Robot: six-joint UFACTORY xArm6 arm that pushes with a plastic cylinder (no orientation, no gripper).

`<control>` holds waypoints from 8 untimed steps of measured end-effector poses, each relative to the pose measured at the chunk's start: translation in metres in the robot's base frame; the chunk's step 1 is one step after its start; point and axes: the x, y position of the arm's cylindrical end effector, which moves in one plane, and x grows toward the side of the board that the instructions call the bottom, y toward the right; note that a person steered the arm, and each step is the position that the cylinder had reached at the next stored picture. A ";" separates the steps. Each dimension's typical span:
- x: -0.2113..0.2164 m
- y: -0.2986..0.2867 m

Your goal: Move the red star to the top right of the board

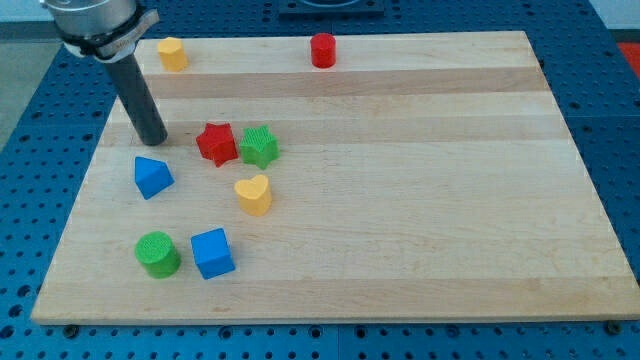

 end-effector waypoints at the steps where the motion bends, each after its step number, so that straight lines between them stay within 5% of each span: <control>1: 0.017 0.012; 8: -0.022 0.200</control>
